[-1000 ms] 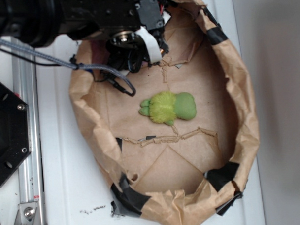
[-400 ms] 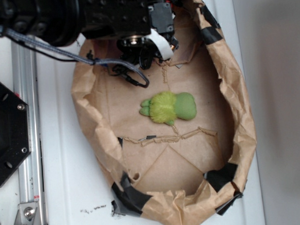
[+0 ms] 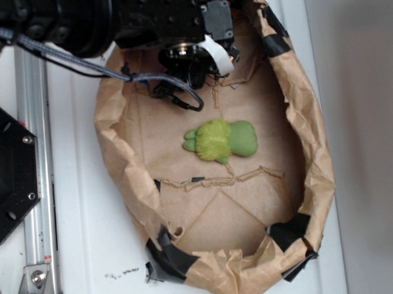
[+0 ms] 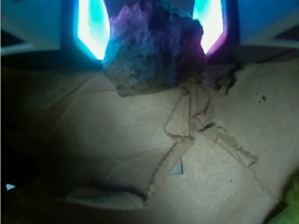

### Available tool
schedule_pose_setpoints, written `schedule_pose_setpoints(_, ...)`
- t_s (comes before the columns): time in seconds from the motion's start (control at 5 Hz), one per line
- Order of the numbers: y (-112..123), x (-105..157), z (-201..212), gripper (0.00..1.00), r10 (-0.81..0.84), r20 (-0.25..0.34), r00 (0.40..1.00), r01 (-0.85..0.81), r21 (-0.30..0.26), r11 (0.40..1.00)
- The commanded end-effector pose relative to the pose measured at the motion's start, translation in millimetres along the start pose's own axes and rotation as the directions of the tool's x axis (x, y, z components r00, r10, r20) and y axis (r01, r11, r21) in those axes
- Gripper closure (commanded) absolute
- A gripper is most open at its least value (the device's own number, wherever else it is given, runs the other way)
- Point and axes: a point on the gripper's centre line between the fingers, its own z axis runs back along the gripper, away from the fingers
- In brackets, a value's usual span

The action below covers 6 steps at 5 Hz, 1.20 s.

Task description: Grab the rock.

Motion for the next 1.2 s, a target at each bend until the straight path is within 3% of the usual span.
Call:
schedule_pose_setpoints(0.0,-12.2,9.0,48.3,1.0,0.09,0.101,0.991,-0.081,-0.087,0.993)
schedule_pose_setpoints(0.2,-38.3,28.8,110.0,1.0,0.243,0.183,0.952,-0.216,-0.155,0.964)
schedule_pose_setpoints(0.4,-46.8,42.2,158.2,1.0,0.472,0.089,0.877,-0.45,-0.191,0.873)
schedule_pose_setpoints(0.6,-47.0,52.2,173.6,1.0,0.668,0.019,0.744,-0.656,-0.175,0.735)
schedule_pose_setpoints(1.0,-36.9,54.7,175.2,1.0,0.797,-0.031,0.604,-0.792,-0.137,0.595)
